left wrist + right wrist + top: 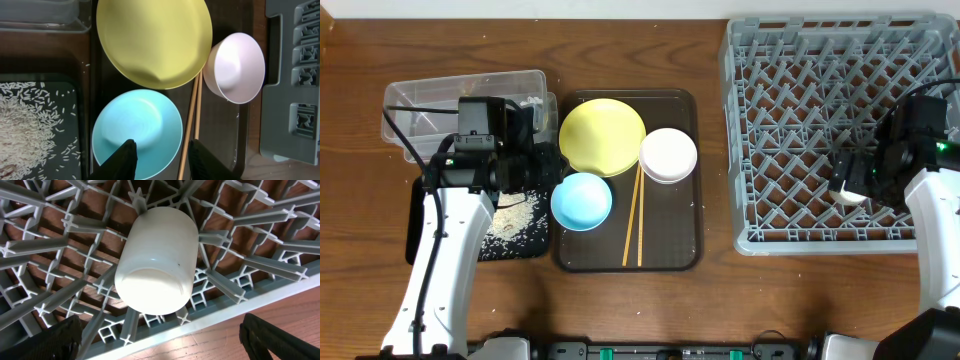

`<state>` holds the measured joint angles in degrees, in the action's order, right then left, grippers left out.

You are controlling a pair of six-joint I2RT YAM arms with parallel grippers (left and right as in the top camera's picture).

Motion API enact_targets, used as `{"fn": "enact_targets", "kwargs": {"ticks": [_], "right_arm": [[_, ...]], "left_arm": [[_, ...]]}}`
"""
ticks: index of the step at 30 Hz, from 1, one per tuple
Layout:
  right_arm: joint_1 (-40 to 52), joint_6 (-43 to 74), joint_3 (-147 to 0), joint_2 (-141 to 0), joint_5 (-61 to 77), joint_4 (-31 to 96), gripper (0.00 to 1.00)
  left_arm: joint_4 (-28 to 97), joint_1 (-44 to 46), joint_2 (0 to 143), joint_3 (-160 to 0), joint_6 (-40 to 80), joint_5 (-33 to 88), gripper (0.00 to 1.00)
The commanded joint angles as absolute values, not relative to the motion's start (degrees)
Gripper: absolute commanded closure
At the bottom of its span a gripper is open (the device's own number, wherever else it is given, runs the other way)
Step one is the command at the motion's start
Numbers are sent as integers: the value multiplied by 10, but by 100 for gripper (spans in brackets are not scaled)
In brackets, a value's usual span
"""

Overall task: Sort waste into correct bins and load items into the dishwasher rack
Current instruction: 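Lower the cream cup upside down into the rack and release it, then reach the right gripper to the pink bowl and grasp its rim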

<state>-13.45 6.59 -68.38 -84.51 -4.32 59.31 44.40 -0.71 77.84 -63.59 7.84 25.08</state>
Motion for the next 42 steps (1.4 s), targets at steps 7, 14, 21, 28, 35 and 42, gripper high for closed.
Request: {"fn": "enact_targets", "kwargs": {"ticks": [7, 14, 21, 28, 35, 42], "right_arm": [[-138, 68, -679, -846, -42, 594, 1], [-139, 68, -679, -846, -43, 569, 1], [-138, 68, -678, -846, -44, 420, 1], [-138, 69, -678, -846, -37, 423, 1], [-138, 76, -678, -846, 12, 425, 1], [-118, 63, -702, -840, 179, 403, 1]], "left_arm": [[445, -9, 775, -641, 73, 246, 63], [445, -9, 775, -641, 73, 246, 63], [446, -9, 775, -641, 73, 246, 63], [446, -9, 775, -641, 73, 246, 63], [446, -9, 775, -641, 73, 246, 63], [446, -9, 775, -641, 73, 245, 63]]}}
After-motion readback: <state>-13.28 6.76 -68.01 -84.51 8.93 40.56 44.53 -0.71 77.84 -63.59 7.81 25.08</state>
